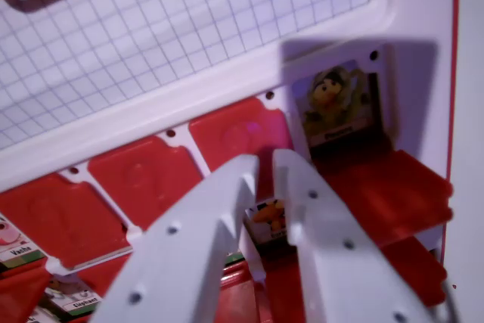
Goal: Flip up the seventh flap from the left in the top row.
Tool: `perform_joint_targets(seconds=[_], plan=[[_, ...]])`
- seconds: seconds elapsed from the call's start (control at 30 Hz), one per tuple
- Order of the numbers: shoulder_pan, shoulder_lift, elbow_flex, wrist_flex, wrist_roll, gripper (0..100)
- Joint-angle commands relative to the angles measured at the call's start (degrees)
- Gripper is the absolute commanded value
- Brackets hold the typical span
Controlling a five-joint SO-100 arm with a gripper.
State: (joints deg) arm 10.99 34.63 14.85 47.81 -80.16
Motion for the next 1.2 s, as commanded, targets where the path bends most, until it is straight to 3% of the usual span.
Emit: perform_joint_targets(seconds=[0.0, 0.83, 1.17], plan=[[0.0, 4.4, -5.4, -0.1, -0.1, 2], [-3.8, 43.7, 20.0, 18.5, -0.5, 2], [-6.5, 61.3, 37.2, 16.9, -1.8, 2]])
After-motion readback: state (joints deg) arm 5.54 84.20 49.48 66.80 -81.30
